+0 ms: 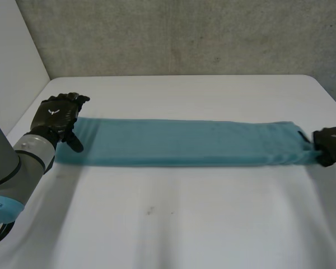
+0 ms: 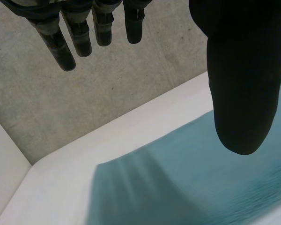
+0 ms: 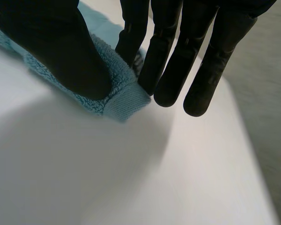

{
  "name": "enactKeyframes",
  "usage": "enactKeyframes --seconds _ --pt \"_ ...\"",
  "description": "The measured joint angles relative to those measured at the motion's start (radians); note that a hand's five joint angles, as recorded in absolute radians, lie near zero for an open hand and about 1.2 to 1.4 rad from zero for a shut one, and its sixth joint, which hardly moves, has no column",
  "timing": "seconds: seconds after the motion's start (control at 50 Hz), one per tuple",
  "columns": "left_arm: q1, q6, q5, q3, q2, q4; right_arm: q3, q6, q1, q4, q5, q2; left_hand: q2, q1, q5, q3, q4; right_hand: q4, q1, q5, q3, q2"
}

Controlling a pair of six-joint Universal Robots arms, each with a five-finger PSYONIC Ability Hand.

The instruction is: Fold the laundry

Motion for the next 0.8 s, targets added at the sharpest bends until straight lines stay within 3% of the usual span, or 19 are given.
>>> enactKeyframes --seconds 0.04,0.06,0.16,0.18,0.34,0.46,0.5,0.56,0.62,0.8 --pt "0.000 0.000 0.000 0.000 0.000 0.000 -0.004 -0.005 -0.008 -0.011 0.023 -0.002 0.000 0.000 0.001 0.000 0.000 0.000 0.000 0.000 0.000 0.000" --pt "0.001 0.000 0.000 0.000 0.003 0.000 -0.020 -0.025 -0.039 -0.041 0.099 -0.007 0.000 0.000 0.000 0.000 0.000 0.000 0.000 0.000 0.000 0.000" --pt "0.002 0.000 0.000 0.000 0.011 0.000 -0.060 -0.081 -0.093 -0.062 0.193 -0.011 0.000 0.000 0.000 0.000 0.000 0.000 0.000 0.000 0.001 0.000" --pt "0.003 0.000 0.000 0.000 0.020 0.000 -0.103 -0.152 -0.135 -0.058 0.240 -0.011 0.000 0.000 0.000 0.000 0.000 0.000 0.000 0.002 0.002 0.000" --pt "0.003 -0.001 -0.001 -0.002 0.033 0.000 -0.194 -0.290 -0.137 -0.026 0.272 -0.011 0.000 0.000 0.000 0.000 0.000 0.000 0.007 0.012 0.002 0.000" --pt "0.003 -0.002 -0.002 -0.004 0.038 0.000 -0.247 -0.236 0.023 -0.017 0.264 -0.033 0.000 0.000 0.000 0.000 0.000 0.000 0.007 0.013 0.003 0.002" --pt "0.003 -0.002 -0.002 -0.005 0.045 0.000 -0.281 -0.166 0.191 -0.021 0.249 -0.056 0.000 0.000 0.000 0.000 0.000 0.000 0.007 0.013 0.003 0.002" --pt "0.003 -0.002 -0.002 -0.005 0.048 0.000 -0.289 -0.153 0.230 -0.023 0.242 -0.060 0.000 0.000 0.000 0.000 0.000 0.000 0.007 0.013 0.004 0.002" --pt "0.004 -0.002 -0.002 -0.006 0.060 0.000 -0.342 -0.100 0.463 -0.042 0.166 -0.060 0.000 0.000 0.000 0.000 0.000 0.000 0.007 0.013 0.004 0.002" --pt "0.002 -0.002 -0.001 -0.007 0.071 0.000 -0.458 -0.084 0.829 -0.086 -0.046 0.153 0.000 0.000 0.000 0.000 0.000 0.001 0.007 0.013 0.004 0.002"
